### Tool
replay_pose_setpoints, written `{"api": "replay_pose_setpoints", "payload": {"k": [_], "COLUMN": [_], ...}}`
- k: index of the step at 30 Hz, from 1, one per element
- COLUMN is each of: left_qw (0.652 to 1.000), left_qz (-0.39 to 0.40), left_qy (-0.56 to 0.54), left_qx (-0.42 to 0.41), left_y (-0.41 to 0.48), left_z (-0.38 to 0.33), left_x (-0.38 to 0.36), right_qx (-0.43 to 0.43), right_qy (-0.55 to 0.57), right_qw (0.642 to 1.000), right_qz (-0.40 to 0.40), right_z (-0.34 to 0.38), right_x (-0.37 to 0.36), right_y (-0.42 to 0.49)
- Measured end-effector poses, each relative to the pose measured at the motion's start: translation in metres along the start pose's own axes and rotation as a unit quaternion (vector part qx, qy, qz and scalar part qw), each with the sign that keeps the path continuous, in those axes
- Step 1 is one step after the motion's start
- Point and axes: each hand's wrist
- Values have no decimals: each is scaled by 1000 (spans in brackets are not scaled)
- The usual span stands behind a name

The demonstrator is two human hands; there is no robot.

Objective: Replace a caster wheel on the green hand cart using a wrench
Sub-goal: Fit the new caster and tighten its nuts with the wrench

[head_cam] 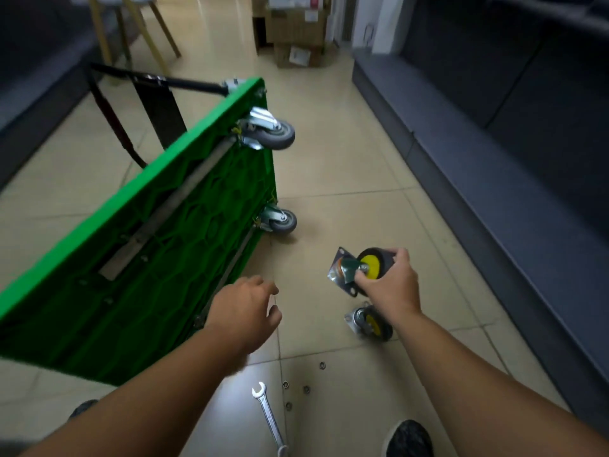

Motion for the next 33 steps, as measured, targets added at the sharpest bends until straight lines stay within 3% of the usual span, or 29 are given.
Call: {"api": "replay_pose_setpoints", "payload": {"k": [8, 13, 17, 24, 33], "left_qw": [987, 958, 935, 920, 923], "left_qz": [-146, -241, -277, -179, -85], "left_qy": [-63, -151, -204, -334, -366], "left_qx": [13, 42, 85, 102, 79], "left_y": [-86, -130, -137, -101, -85], "left_z": [67, 129, 164, 207, 205], "left_x": [86, 104, 115, 100, 113], "right_qx": [27, 37, 58, 69, 81], "right_qy": [156, 269, 287, 311, 373], "right_qw": [987, 962, 954, 944, 919], "right_qz": [-4, 24, 65, 83, 101], "right_z": [100, 135, 146, 153, 165], "right_x": [3, -44, -99, -177, -211], "right_y": [-89, -129, -156, -158, -168]}}
Point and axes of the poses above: each hand's wrist, its own y-axis towards the middle knuckle, its own x-axis out of the back of the hand, z = x × y, and after that the axes turned 13 degrees about z, right-handed
